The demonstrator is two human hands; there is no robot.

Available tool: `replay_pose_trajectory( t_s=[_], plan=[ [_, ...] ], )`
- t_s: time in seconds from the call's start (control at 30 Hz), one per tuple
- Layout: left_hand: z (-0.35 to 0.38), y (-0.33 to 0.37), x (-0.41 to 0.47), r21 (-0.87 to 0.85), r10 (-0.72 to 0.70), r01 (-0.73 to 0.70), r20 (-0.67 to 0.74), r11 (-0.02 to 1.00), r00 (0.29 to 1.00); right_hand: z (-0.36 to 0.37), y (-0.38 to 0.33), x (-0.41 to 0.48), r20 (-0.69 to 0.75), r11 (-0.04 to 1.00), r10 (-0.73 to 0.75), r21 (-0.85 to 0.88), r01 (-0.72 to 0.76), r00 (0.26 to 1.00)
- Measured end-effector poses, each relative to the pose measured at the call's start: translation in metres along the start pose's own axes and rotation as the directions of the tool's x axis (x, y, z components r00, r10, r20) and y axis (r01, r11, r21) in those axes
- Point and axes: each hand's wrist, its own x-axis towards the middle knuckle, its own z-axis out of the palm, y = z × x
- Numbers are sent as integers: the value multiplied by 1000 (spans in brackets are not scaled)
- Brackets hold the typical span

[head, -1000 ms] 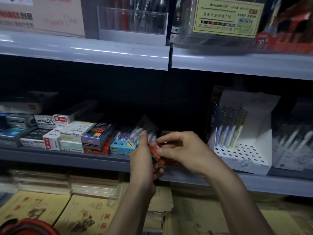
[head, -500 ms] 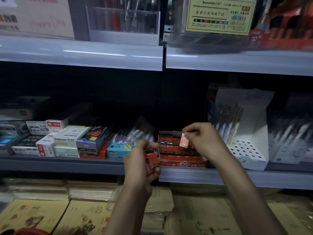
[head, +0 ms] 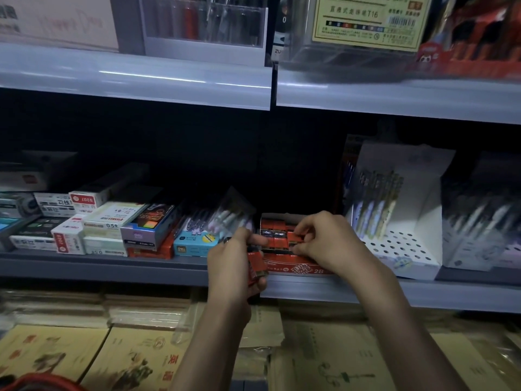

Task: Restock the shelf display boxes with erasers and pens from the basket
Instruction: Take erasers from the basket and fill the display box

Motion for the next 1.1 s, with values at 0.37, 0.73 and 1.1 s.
replay_pose_trajectory(
  t_s=[0.37, 0.73, 1.1],
  plan=[
    [0, -2, -4, 42, 2, -2, -17, 999, 1000, 14, 0, 18, -121, 982, -82, -177, 60, 989],
    [-2, 1, -7, 5, -36, 36, -1, 999, 999, 17, -4, 26, -139, 974, -103, -214, 72, 985],
    [-10, 6, -2, -243, -100, 155, 223, 958, 970, -15, -18, -12, -148, 978, -94, 171, 119, 985]
  ],
)
